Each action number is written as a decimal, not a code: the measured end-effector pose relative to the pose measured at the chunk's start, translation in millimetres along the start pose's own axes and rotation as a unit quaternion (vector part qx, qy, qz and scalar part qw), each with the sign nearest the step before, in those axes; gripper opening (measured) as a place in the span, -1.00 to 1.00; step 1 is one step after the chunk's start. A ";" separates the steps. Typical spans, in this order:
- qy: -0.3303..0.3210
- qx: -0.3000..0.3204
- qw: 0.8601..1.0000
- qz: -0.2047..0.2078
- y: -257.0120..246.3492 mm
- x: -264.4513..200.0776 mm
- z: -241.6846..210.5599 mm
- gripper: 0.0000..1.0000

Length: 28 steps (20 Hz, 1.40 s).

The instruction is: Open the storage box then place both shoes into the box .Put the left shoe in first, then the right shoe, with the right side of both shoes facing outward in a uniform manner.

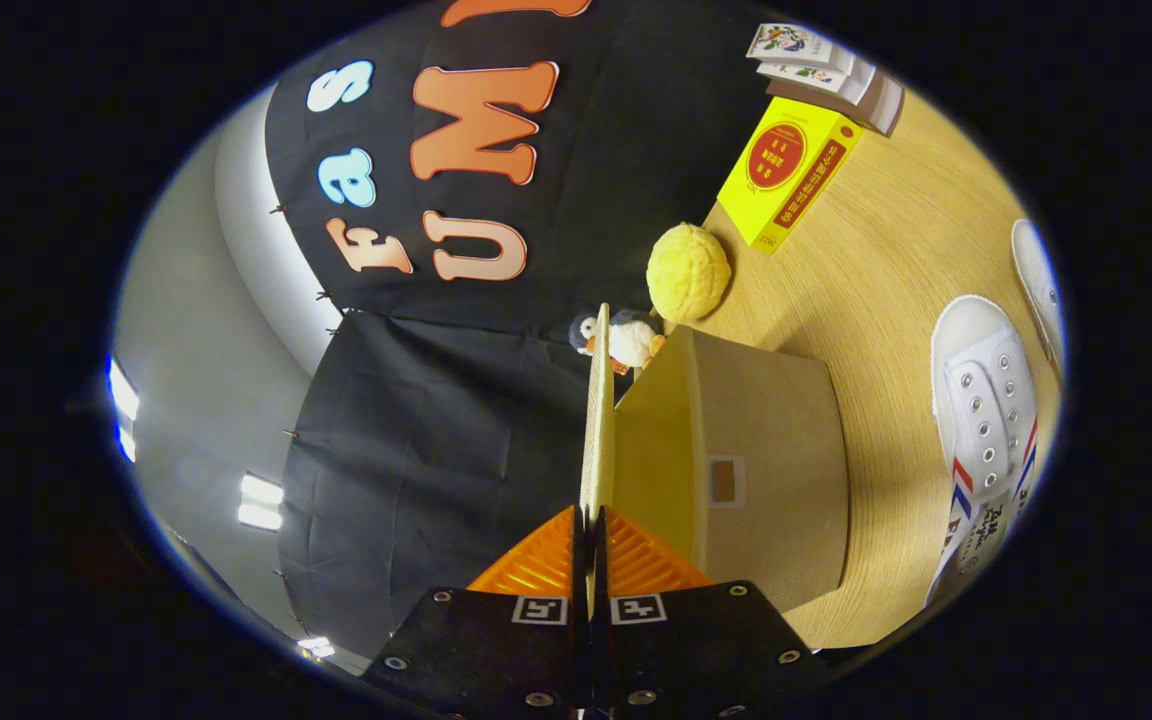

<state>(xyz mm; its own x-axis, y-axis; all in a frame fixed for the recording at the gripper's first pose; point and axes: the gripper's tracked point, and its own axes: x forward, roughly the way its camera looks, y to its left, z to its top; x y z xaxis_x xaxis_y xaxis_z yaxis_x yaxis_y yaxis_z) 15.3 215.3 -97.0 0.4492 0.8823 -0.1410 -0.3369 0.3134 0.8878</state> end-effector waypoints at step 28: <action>0.004 -0.259 0.963 -0.075 146.1 172.6 -88.7 0.79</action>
<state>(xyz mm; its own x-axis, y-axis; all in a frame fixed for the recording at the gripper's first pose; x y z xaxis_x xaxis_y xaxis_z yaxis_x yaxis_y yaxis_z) -29.8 444.5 -30.5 0.5185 0.8157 -0.2564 -0.6374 0.5686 0.5201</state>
